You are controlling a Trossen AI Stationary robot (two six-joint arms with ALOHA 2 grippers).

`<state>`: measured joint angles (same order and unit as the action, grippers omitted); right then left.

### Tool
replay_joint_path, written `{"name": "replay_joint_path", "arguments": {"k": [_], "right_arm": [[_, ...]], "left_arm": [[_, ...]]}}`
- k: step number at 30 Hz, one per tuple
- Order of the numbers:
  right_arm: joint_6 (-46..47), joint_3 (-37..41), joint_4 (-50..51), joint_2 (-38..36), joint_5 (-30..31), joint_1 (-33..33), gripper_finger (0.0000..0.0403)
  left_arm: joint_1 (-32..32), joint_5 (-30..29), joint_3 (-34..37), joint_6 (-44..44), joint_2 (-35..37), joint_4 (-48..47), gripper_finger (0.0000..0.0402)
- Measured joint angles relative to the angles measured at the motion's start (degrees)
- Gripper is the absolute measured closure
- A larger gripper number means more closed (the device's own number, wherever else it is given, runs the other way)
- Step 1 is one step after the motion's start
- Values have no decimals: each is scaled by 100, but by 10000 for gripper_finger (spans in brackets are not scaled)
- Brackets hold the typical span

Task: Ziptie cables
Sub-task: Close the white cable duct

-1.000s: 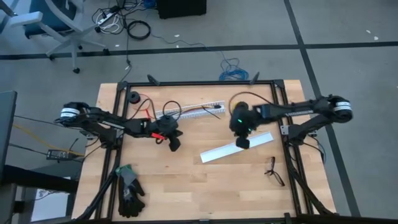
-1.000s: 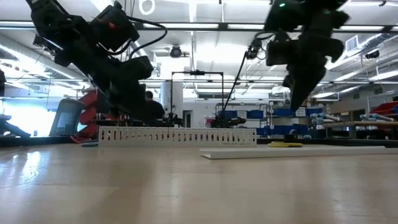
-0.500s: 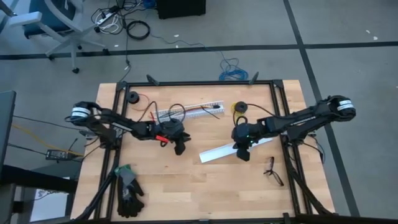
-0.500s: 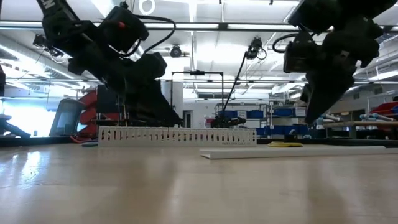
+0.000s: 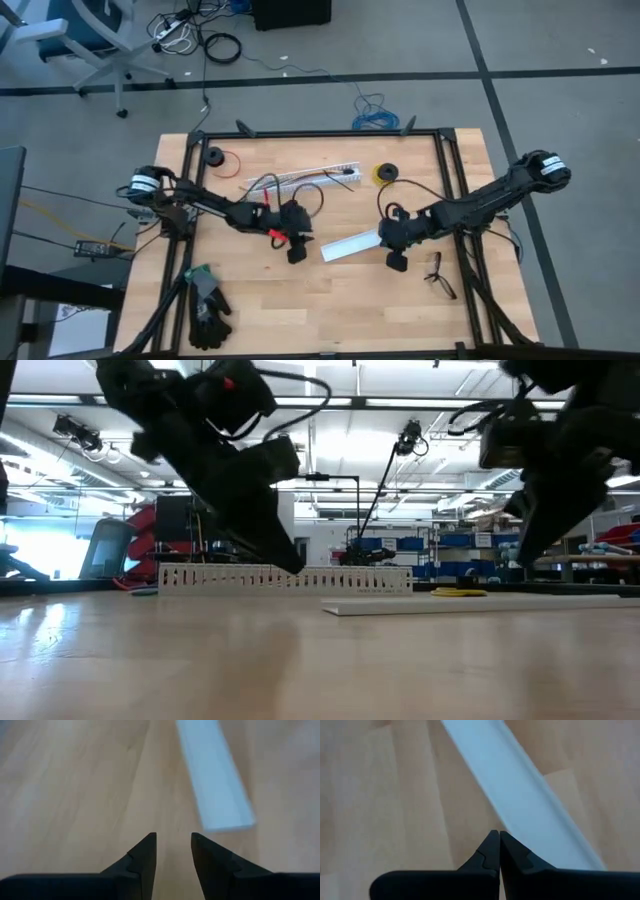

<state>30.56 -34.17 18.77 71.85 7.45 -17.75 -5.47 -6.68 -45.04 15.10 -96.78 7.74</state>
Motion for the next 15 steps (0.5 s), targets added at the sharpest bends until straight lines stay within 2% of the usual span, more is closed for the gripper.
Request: {"name": "replay_joint_path", "arguments": {"k": [3,8,12,15], "right_arm": [[338,0,-33,34,279,-368,403],[558,-4,-169,92,620,-711,403],[75,-4,-505,245,733,-713,402],[-534,-11,-1118,495,755,-645,397]], "left_arm": [[-289,-633,-243,10,-23,-527,270],[-594,-676,-353,156,-43,-490,270],[-722,-675,-349,360,-45,-498,270],[-782,-677,-349,509,-45,-554,270]]}}
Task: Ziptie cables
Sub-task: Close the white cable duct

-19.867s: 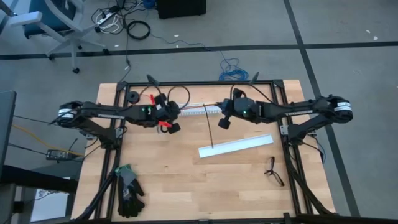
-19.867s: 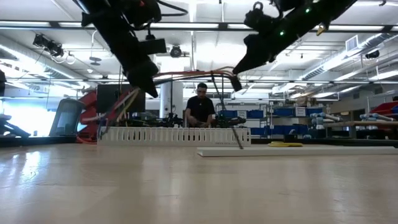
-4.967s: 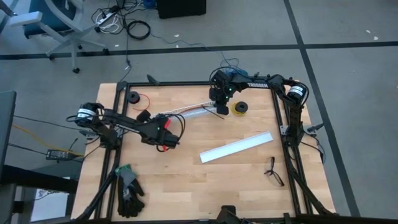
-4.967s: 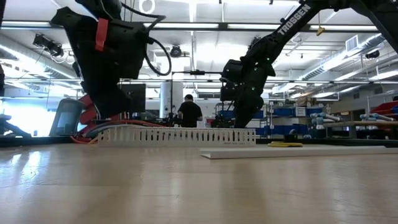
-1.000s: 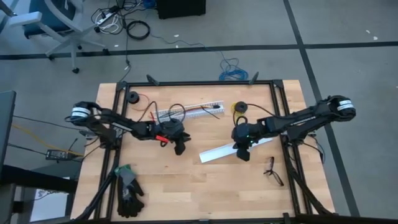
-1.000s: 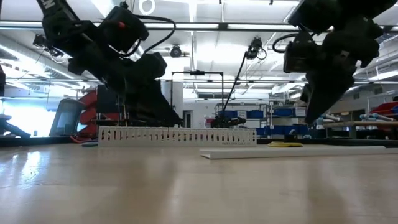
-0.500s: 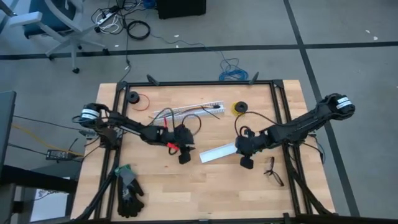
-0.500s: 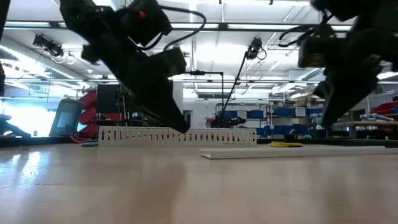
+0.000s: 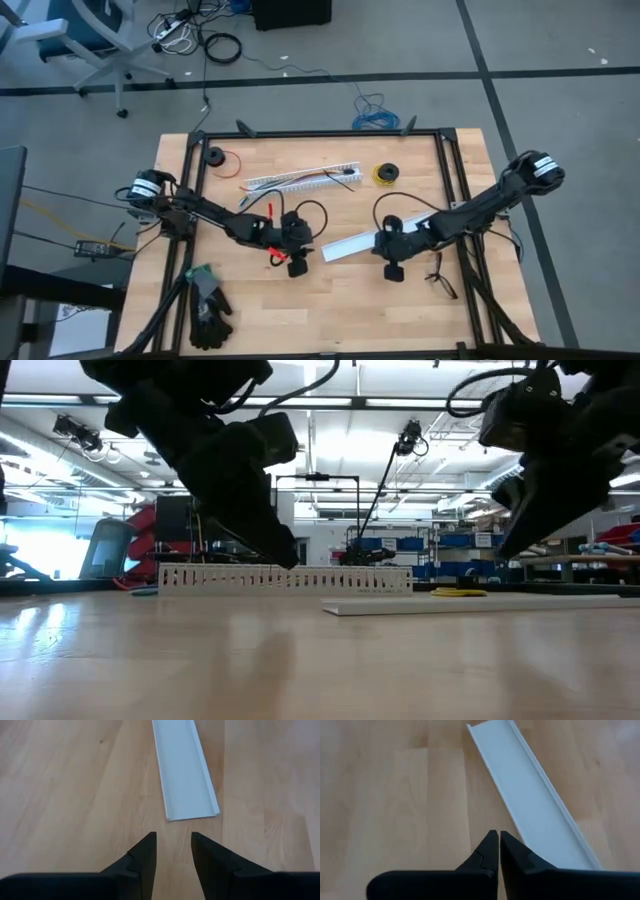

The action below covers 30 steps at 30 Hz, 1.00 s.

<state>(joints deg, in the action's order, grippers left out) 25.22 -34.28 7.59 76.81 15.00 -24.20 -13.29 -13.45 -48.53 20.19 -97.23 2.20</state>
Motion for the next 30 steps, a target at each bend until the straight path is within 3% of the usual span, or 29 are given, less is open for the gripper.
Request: {"name": "replay_joint_path", "arguments": {"k": [4,13,17,22,30], "right_arm": [[-671,-29,-534,467,2,135,372],[-1347,-358,-529,1375,29,290,311],[-1580,-420,-480,1543,57,363,329],[-1626,-420,-519,1566,66,435,394],[-1621,-492,-466,1365,-18,442,401]], "left_arm": [[-35,-5,3,142,2,-60,270],[-74,-3,7,479,4,-53,270],[-110,2,7,489,4,-37,270],[-108,-3,7,405,4,-31,270],[-91,-160,7,77,7,150,270]]}}
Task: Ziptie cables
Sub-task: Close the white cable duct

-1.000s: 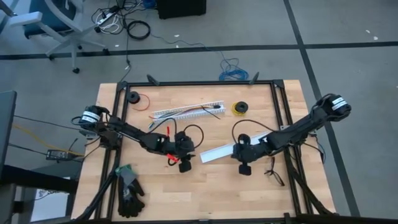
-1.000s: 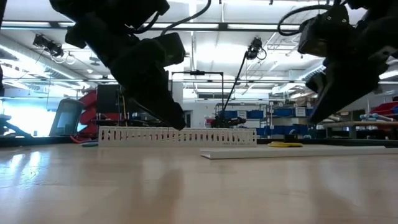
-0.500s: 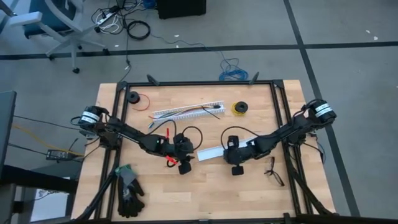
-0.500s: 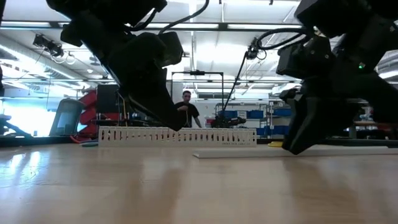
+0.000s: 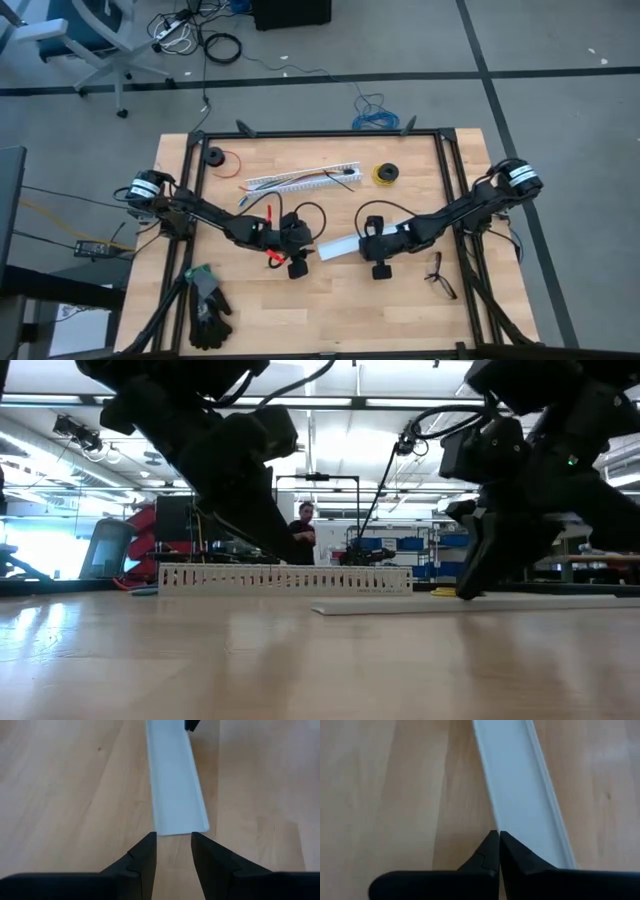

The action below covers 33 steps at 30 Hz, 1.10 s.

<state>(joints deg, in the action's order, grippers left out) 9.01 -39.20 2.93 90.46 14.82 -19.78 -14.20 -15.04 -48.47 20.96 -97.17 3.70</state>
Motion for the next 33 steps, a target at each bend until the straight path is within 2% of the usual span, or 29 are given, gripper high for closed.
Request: {"name": "replay_joint_path", "arguments": {"k": [7,20,26,28,33], "right_arm": [[-81,-21,39,-275,-17,-1,396],[-268,-21,491,-245,-4,146,307],[-133,157,494,-243,-153,239,308],[-71,207,487,-243,-383,249,312],[-81,221,473,-245,-445,248,335]], "left_arm": [[0,-9,0,-82,0,14,270],[0,-7,0,-79,0,118,270],[0,-5,0,-79,0,120,270],[0,-5,0,-78,0,121,270],[0,-4,0,-318,0,127,270]]}}
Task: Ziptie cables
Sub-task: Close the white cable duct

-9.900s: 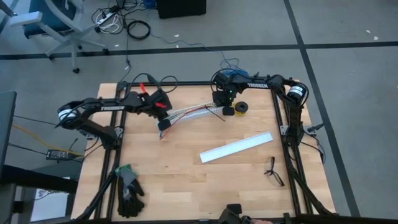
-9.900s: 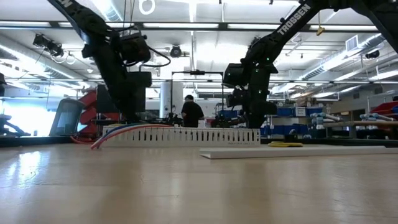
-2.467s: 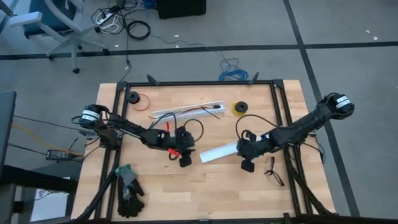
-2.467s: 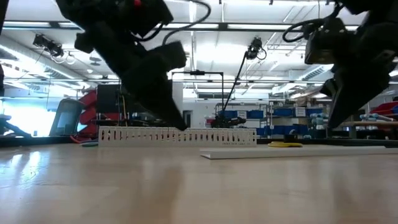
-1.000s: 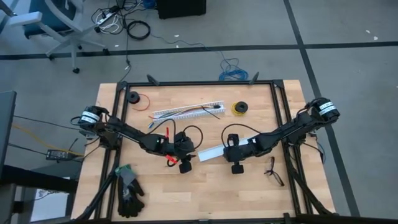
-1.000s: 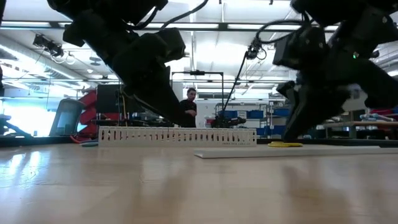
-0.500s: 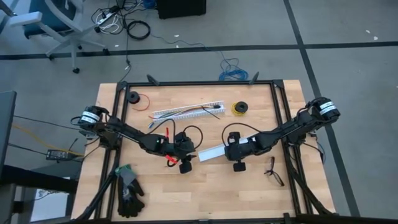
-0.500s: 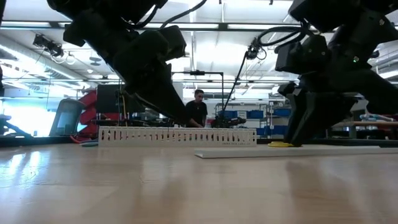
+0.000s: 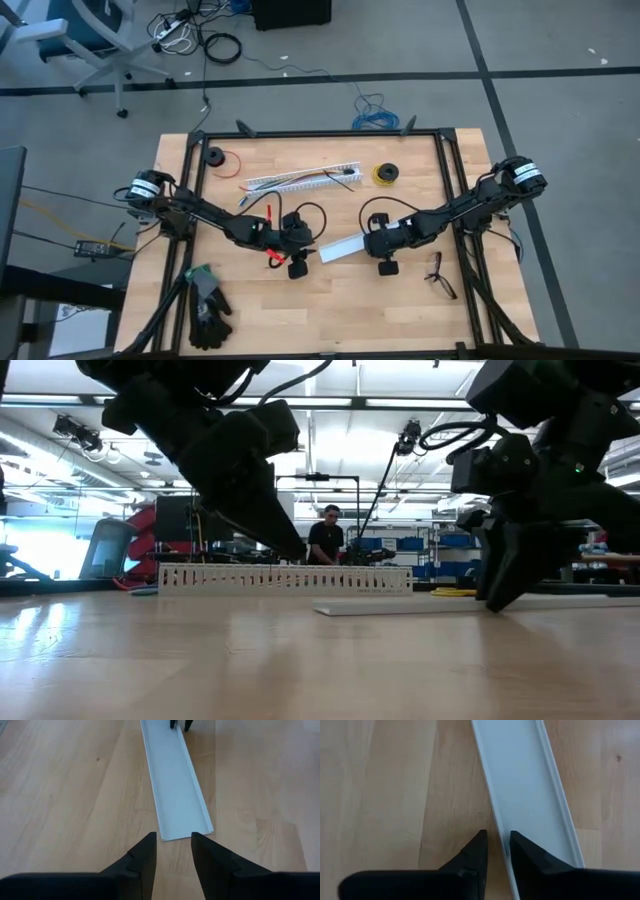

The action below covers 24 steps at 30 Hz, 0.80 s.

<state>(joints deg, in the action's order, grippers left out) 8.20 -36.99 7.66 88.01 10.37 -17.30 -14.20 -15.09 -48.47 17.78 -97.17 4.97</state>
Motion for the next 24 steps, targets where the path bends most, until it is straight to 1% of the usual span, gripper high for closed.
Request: {"name": "replay_joint_path", "arguments": {"k": [5,6,13,16,18,22,24], "right_arm": [[-31,0,-21,0,-63,0,389],[-34,0,-42,0,-66,0,395],[368,-82,-220,0,-166,-7,401],[437,-247,-227,0,-385,-10,402],[440,-375,-225,0,-468,-15,402],[353,-674,-223,0,-779,-9,402],[244,-812,-97,0,-809,28,403]], "left_arm": [[0,-47,0,-244,0,124,270],[0,-53,0,-262,0,141,270],[4,-122,0,-309,0,145,270],[4,-543,0,-544,0,145,270],[36,-711,0,-617,-4,142,270],[154,-739,0,-718,-157,144,270],[206,-721,0,-704,-330,139,270]]}}
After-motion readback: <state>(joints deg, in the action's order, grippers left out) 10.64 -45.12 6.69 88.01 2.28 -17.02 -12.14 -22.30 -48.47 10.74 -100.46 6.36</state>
